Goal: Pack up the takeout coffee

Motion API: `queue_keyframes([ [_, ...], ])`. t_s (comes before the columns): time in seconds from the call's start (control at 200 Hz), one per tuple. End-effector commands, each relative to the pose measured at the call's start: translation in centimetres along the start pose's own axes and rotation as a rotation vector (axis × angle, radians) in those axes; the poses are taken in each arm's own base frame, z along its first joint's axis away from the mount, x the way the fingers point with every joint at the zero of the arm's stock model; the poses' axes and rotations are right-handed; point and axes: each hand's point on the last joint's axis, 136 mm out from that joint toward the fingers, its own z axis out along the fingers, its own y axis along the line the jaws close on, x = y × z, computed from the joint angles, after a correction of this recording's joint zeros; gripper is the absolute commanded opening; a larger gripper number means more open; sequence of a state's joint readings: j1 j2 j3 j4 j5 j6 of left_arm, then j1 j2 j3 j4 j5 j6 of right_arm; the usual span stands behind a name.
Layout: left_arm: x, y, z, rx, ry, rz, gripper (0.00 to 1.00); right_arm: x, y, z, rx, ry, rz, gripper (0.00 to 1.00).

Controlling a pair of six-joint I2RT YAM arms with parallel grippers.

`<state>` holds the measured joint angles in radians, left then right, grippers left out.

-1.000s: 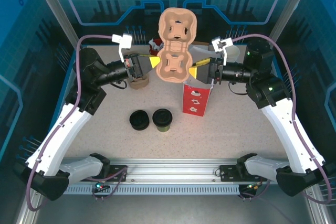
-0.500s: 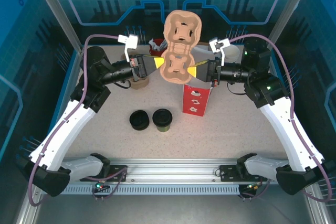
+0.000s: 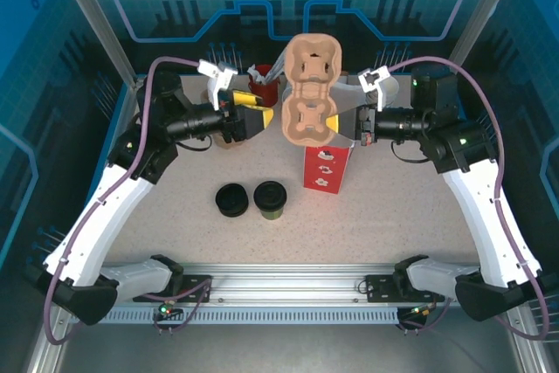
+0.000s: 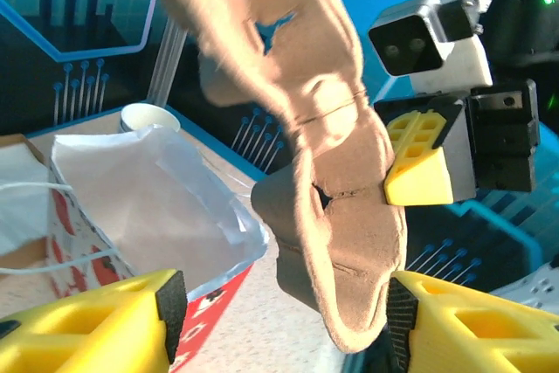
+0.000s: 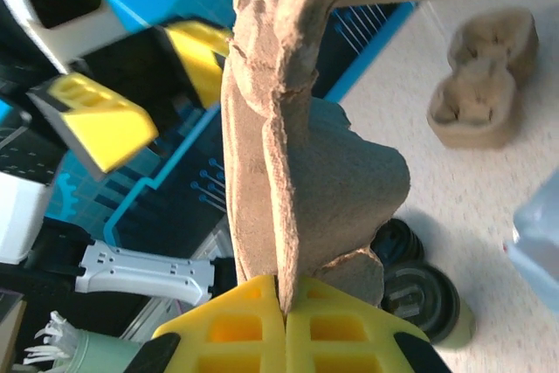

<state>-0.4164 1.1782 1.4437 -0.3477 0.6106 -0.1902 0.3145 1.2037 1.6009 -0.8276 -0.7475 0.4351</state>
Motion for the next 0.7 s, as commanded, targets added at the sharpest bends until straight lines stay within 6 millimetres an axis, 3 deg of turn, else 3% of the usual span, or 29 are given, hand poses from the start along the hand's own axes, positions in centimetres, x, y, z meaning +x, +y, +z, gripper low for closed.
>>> queue_keyframes([
  [0.0,1.0,-0.9,0.3,0.002,0.078,0.194,0.62,2.7,-1.0,-0.4,0.054,0.112,0.105,0.00],
  [0.205,3.0,-2.4,2.6,-0.004,0.228,0.420,0.62,4.8,-1.3,0.1,0.062,0.209,0.177,0.00],
  [0.45,6.2,-1.7,5.7,-0.031,0.420,0.576,0.62,6.6,-1.4,1.2,0.065,0.309,0.185,0.00],
  [0.695,7.7,-0.4,6.9,-0.047,0.492,0.626,0.60,7.6,-1.5,1.8,0.056,0.352,0.177,0.00],
])
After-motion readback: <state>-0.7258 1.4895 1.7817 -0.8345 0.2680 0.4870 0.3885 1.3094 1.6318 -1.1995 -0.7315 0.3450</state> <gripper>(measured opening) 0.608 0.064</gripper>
